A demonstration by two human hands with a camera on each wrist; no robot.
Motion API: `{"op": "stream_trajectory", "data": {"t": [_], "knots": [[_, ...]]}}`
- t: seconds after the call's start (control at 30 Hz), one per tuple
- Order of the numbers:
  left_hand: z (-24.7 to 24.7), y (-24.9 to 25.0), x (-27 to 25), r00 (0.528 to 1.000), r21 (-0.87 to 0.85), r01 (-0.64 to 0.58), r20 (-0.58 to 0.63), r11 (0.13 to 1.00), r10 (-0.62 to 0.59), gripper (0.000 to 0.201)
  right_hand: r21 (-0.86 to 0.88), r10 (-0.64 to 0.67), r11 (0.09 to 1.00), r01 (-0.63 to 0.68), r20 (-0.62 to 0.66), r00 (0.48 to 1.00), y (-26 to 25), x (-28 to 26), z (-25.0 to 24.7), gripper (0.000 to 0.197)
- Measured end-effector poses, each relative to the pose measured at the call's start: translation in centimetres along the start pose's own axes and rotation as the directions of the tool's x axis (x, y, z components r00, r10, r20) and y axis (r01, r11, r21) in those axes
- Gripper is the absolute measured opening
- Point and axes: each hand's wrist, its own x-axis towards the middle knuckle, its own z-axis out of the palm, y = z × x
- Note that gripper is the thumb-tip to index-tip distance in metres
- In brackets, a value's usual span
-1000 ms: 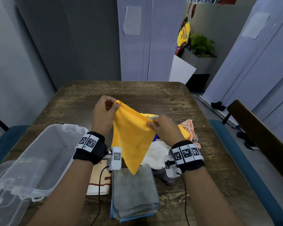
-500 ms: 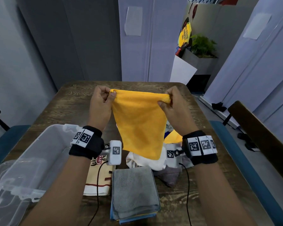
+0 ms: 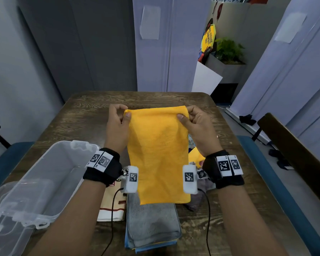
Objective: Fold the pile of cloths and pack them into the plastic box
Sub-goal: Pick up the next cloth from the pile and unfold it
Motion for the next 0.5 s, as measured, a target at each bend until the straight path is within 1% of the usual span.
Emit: {"op": "stream_trajectory", "data": {"t": [0.03,0.07,0.1,0.13,0.17,0.2,0.23,0.27,0.33,0.4,0.43,0.5], "knots": [[0.1,-0.2,-0.1,1.0,0.053,0.013,-0.013,0.998,-0.012,0.027,0.025,0.036,0.999,-0.037,0.032,0.999,0.4,-0.1,0.3,0.009],[0.2,0.0,-0.3,1.0,0.103,-0.017,-0.023,0.995,0.019,0.038,0.044,0.075,0.996,-0.078,0.07,0.995,0.9,-0.1,0.7,0.012],[0.6,0.5,-0.5,0.995,0.14,-0.094,-0.008,0.986,0.096,0.046,0.048,0.105,0.993,-0.11,0.105,0.989,1.3,-0.3,1.2,0.014],[1.0,1.3,-0.9,0.981,0.15,-0.192,0.044,0.97,0.188,0.046,0.034,0.132,0.99,-0.137,0.128,0.983,1.6,-0.4,1.6,0.017],[1.5,2.2,-1.3,0.959,0.123,-0.269,0.13,0.955,0.254,0.042,0.026,0.157,0.986,-0.162,0.148,0.977,1.9,-0.5,2.1,0.019],[2.0,3.0,-1.6,0.93,0.105,-0.312,0.239,0.944,0.281,0.037,0.033,0.181,0.981,-0.189,0.159,0.97,2.1,-0.7,2.4,0.022],[2.5,3.3,-1.7,0.9,0.123,-0.339,0.332,0.933,0.283,0.033,0.065,0.204,0.974,-0.216,0.161,0.966,2.2,-0.8,2.8,0.024],[2.8,3.2,-1.6,0.879,0.164,-0.355,0.393,0.92,0.269,0.03,0.105,0.226,0.964,-0.244,0.156,0.962,2.2,-1.0,3.1,0.024],[3.1,2.3,-1.4,0.869,0.205,-0.347,0.436,0.915,0.232,0.023,0.167,0.267,0.942,-0.291,0.155,0.951,2.1,-1.2,3.4,0.021],[3.4,1.5,-1.5,0.876,0.172,-0.302,0.437,0.938,0.203,0.012,0.19,0.296,0.927,-0.324,0.164,0.941,2.2,-1.4,3.5,0.017],[3.6,1.3,-1.6,0.88,0.16,-0.29,0.433,0.943,0.197,0.01,0.204,0.308,0.919,-0.337,0.162,0.938,2.2,-1.5,3.5,0.018],[4.0,1.1,-2.1,0.893,0.182,-0.294,0.403,0.938,0.202,0.016,0.261,0.336,0.893,-0.366,0.152,0.929,2.3,-1.6,3.6,0.023]]}}
